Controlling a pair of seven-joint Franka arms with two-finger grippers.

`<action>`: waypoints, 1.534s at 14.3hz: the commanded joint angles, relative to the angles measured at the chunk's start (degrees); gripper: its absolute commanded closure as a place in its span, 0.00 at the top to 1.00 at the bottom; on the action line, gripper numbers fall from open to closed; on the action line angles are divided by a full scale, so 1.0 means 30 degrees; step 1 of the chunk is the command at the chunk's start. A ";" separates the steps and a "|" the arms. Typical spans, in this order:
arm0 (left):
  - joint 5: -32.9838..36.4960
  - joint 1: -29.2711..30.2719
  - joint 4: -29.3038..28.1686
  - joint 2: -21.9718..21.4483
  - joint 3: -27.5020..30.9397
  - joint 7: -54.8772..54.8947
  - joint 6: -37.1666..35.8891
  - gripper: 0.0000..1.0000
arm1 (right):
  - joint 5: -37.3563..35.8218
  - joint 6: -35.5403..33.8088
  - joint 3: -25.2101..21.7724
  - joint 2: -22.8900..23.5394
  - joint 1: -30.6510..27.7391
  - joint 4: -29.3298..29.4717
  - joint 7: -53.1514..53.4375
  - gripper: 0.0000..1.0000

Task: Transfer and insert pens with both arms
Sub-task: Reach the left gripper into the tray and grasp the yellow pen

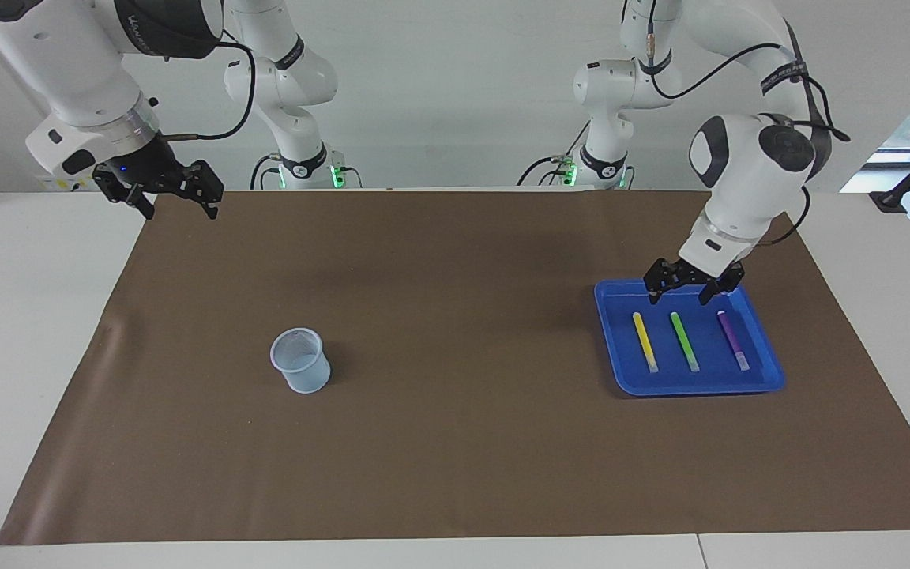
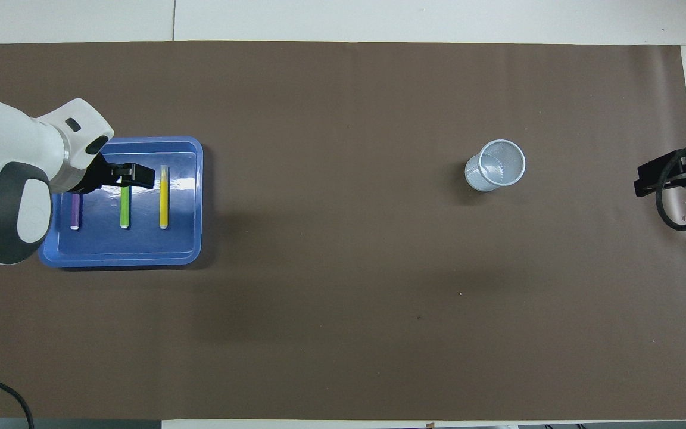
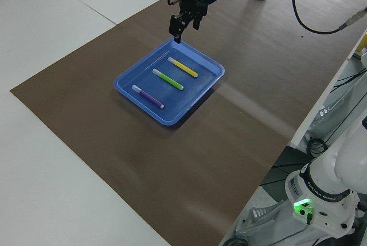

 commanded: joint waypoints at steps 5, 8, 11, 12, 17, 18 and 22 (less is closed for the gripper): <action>0.0218 -0.0003 -0.1379 0.2178 0.0151 -0.0378 0.4507 0.95 | -0.0016 0.0062 -0.0028 -0.0362 0.0008 -0.0419 -0.0435 1.00; 0.0218 0.0027 -0.1380 0.3146 0.0152 -0.0319 0.5389 0.93 | -0.0016 0.0062 -0.0028 -0.0362 0.0008 -0.0419 -0.0435 1.00; 0.0218 0.0056 -0.1496 0.3412 0.0152 -0.0290 0.5508 0.89 | -0.0016 0.0062 -0.0028 -0.0362 0.0008 -0.0419 -0.0464 1.00; 0.0218 0.0056 -0.1671 0.3383 0.0180 -0.0290 0.5508 0.85 | -0.0016 0.0062 -0.0028 -0.0362 0.0008 -0.0419 -0.0435 1.00; 0.0218 0.0056 -0.1907 0.3265 0.0152 -0.0261 0.5245 0.14 | -0.0016 0.0062 -0.0028 -0.0362 0.0008 -0.0419 -0.0435 1.00; 0.0218 0.0056 -0.1907 0.3265 0.0151 -0.0260 0.5216 0.00 | -0.0016 0.0062 -0.0028 -0.0362 0.0008 -0.0419 -0.0435 1.00; 0.0218 -0.0119 -0.1616 0.2974 0.0151 -0.0406 0.4603 0.00 | 0.0072 0.0354 0.0118 -0.0362 0.0213 -0.0419 -0.0464 1.00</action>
